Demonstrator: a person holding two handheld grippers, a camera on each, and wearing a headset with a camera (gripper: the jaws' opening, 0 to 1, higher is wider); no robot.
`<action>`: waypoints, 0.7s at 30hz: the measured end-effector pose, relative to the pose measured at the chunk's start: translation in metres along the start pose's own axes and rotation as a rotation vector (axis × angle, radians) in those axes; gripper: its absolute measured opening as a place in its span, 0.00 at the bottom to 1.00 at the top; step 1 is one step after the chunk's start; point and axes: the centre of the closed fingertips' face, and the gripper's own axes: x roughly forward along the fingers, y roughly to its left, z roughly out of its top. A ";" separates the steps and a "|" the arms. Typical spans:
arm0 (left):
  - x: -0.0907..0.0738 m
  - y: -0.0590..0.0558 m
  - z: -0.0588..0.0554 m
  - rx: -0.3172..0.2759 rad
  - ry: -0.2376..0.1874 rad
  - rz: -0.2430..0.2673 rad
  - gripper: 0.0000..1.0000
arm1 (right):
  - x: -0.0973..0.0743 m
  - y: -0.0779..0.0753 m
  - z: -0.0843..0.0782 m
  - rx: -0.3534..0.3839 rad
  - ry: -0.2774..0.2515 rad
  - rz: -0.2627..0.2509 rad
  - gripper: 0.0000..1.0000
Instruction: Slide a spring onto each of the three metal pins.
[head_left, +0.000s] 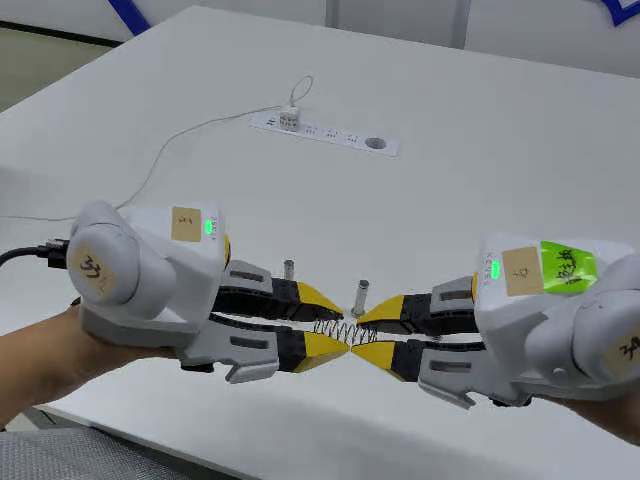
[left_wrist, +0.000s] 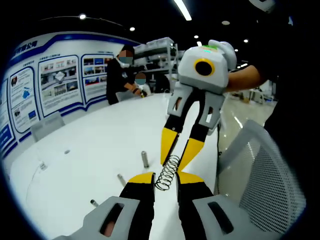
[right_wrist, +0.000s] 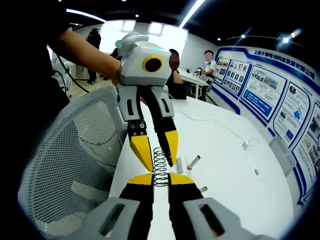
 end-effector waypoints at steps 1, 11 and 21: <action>0.000 0.000 0.000 0.023 0.003 0.007 0.16 | 0.000 -0.001 0.000 -0.001 -0.001 -0.003 0.11; 0.002 -0.002 -0.003 0.113 0.019 0.003 0.11 | -0.002 -0.001 -0.002 -0.028 0.002 -0.008 0.12; 0.002 -0.003 -0.004 0.122 0.023 -0.004 0.10 | -0.002 -0.004 -0.010 0.048 -0.003 0.010 0.16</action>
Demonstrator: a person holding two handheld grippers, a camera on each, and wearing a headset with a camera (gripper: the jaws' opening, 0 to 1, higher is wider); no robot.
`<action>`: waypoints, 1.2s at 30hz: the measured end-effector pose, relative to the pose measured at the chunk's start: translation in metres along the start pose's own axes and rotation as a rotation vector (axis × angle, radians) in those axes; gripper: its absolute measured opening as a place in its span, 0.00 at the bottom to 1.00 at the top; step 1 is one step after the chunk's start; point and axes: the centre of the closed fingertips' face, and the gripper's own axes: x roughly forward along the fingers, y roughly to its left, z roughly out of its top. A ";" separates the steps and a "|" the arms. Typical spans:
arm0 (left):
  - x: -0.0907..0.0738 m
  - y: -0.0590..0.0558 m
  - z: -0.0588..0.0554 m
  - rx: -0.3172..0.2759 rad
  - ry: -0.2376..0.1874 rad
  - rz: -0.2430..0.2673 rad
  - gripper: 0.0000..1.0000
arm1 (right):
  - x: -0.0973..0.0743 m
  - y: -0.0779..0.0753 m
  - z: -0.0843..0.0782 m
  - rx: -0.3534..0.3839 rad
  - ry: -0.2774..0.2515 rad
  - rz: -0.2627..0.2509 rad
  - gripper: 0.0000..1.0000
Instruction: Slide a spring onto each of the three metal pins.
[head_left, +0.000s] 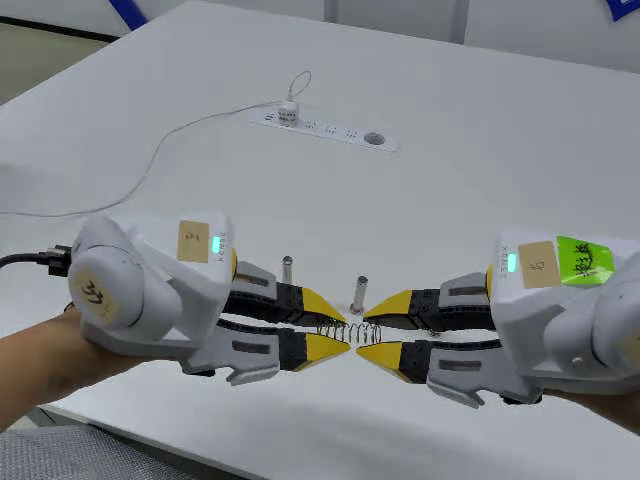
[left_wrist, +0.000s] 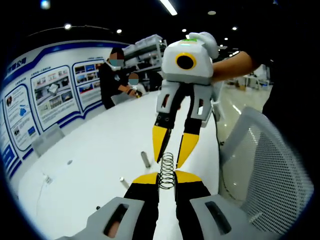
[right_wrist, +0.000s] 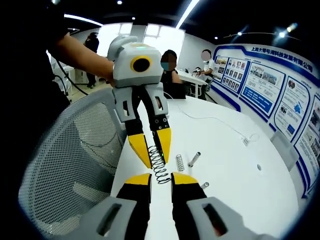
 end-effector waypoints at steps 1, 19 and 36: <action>-0.001 0.001 0.001 0.000 -0.005 0.001 0.10 | 0.001 0.000 -0.003 0.002 0.008 0.002 0.16; -0.003 0.000 -0.001 0.013 0.008 0.001 0.10 | -0.008 0.001 0.014 0.118 -0.101 0.042 0.12; 0.001 -0.002 -0.007 0.016 0.039 0.008 0.10 | -0.006 0.004 0.037 0.210 -0.211 0.064 0.12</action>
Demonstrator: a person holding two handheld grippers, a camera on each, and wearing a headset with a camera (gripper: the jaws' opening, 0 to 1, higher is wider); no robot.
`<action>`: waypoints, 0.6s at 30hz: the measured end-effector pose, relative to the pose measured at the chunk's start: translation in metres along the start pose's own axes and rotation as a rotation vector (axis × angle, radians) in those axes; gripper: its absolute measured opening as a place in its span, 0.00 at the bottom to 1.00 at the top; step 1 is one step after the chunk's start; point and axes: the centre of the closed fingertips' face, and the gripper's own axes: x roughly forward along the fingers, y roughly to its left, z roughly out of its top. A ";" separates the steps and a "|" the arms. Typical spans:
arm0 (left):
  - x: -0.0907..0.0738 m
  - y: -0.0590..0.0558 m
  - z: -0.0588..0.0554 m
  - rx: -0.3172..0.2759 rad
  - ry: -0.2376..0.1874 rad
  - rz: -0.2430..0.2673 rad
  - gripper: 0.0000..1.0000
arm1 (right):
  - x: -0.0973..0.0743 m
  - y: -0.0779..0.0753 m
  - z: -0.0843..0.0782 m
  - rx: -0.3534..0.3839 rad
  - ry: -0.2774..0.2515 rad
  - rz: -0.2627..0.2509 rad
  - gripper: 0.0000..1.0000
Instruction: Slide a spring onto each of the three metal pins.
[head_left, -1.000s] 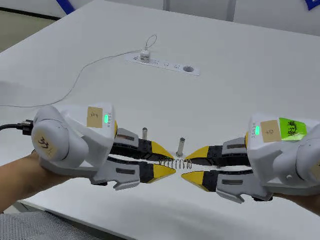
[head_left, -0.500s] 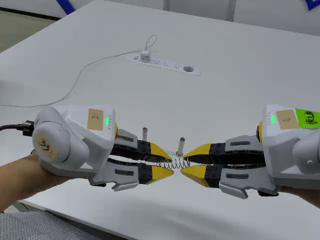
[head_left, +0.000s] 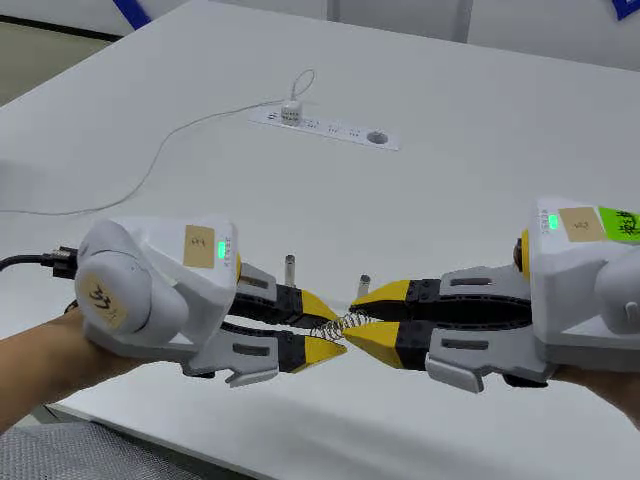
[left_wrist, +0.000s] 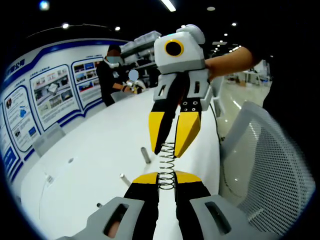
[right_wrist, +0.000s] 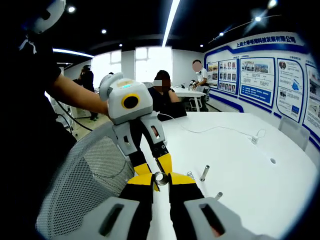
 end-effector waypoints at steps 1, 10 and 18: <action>0.000 0.000 0.000 0.000 0.001 0.000 0.10 | 0.000 0.000 0.000 0.003 -0.002 0.001 0.12; 0.002 -0.001 0.003 -0.017 -0.013 0.003 0.10 | 0.003 0.002 0.009 0.044 -0.039 -0.004 0.11; 0.000 0.003 0.005 -0.068 -0.035 0.020 0.11 | 0.005 -0.001 0.012 0.056 -0.041 -0.033 0.10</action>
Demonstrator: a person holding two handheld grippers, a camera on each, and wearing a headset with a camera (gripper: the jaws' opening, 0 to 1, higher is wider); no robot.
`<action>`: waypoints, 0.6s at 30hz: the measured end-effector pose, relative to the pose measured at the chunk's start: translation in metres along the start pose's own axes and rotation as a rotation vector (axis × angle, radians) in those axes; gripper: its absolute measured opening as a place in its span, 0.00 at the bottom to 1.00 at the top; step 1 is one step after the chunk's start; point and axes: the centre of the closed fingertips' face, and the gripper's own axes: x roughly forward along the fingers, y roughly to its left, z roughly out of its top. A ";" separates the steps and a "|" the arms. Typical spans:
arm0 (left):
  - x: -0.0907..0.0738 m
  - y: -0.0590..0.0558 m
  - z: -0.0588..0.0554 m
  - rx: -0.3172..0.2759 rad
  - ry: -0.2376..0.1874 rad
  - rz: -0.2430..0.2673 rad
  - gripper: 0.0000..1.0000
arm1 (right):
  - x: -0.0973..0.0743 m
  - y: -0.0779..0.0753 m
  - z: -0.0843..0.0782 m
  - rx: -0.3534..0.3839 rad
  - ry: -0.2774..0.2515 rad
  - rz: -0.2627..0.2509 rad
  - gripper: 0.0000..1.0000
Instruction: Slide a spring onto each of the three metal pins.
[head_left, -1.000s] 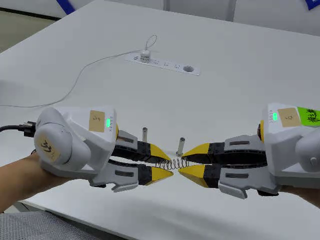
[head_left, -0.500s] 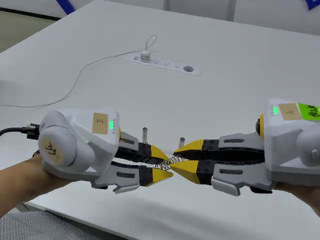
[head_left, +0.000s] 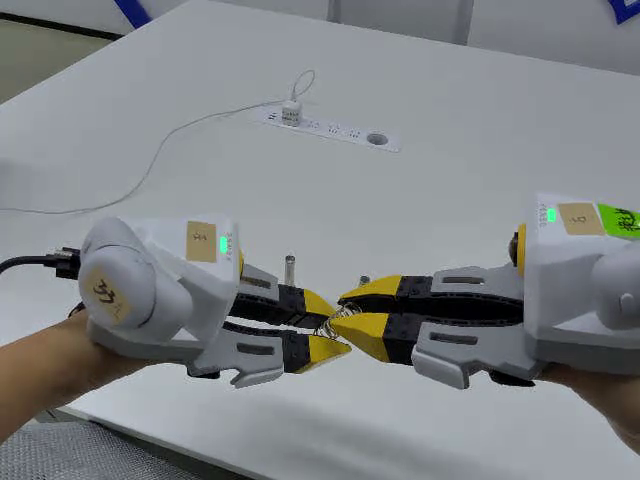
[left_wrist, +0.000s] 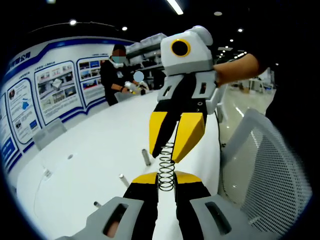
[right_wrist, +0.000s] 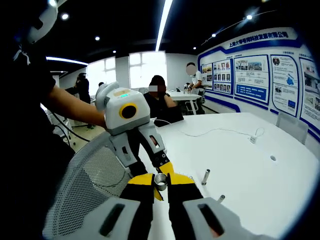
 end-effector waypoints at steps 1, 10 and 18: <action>0.000 0.001 0.001 -0.007 -0.005 0.003 0.12 | 0.000 0.000 0.001 0.002 -0.002 -0.002 0.10; -0.011 0.013 0.003 -0.069 -0.051 0.061 0.21 | -0.002 -0.008 0.014 -0.002 -0.025 -0.032 0.10; -0.036 0.032 -0.009 -0.118 -0.066 0.169 0.39 | -0.004 -0.025 0.021 -0.008 -0.027 -0.082 0.10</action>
